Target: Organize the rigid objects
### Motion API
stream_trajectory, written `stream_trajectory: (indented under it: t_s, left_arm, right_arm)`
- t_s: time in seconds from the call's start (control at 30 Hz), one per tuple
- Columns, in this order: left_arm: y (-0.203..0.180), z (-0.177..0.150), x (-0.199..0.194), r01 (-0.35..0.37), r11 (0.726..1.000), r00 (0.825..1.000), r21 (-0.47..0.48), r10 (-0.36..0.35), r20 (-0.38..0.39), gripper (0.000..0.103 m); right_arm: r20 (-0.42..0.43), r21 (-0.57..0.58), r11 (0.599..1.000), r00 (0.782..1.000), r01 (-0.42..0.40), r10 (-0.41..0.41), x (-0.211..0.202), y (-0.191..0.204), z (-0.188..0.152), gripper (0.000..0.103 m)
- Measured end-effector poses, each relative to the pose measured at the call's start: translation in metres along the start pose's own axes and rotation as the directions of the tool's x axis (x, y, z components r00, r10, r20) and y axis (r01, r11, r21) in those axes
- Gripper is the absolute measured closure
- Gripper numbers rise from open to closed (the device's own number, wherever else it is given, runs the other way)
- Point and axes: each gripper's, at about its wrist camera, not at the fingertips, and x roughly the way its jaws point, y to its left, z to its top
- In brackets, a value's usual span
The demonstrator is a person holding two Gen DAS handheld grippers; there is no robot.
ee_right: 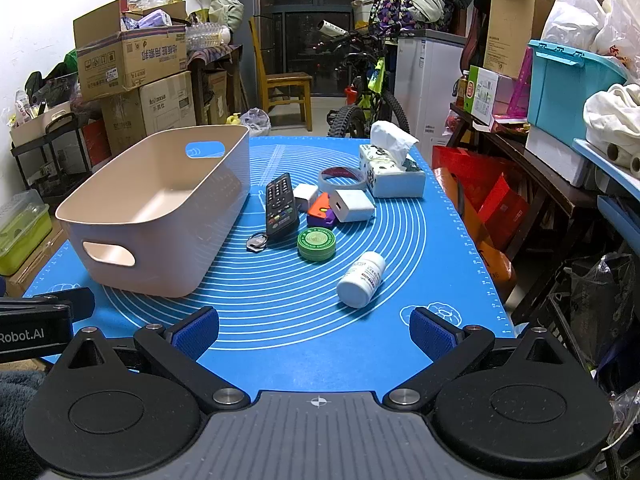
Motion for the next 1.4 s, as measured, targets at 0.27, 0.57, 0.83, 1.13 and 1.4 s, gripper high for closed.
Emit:
stream_trajectory:
  t_s: [0.27,0.57,0.83,1.13,1.4]
  left_arm:
    - [0.0,-0.001,0.001,-0.001,1.0,1.0,0.001,0.001,-0.001,0.001]
    - [0.0,-0.001,0.001,-0.001,1.0,1.0,0.001,0.001,-0.002,0.001]
    - [0.001,-0.002,0.003,-0.003,1.0,1.0,0.0,0.003,-0.01,0.001]
    - [0.002,-0.002,0.004,-0.003,1.0,1.0,-0.002,0.003,-0.013,0.001]
    - [0.016,0.006,0.006,0.01,0.998,0.999,-0.058,-0.012,-0.04,0.001]
  right_arm:
    - [0.0,0.0,1.0,1.0,0.001,-0.001,0.0,0.0,0.0,0.002]
    - [-0.001,0.0,1.0,1.0,0.0,0.0,0.0,0.0,0.0,0.002]
    - [-0.002,0.001,1.0,1.0,0.001,-0.001,0.0,-0.001,0.0,0.002]
    - [-0.003,0.002,1.0,1.0,0.001,-0.001,0.0,-0.001,0.0,0.002]
    - [-0.018,0.037,0.999,1.0,-0.012,0.013,-0.001,-0.01,0.001,0.002]
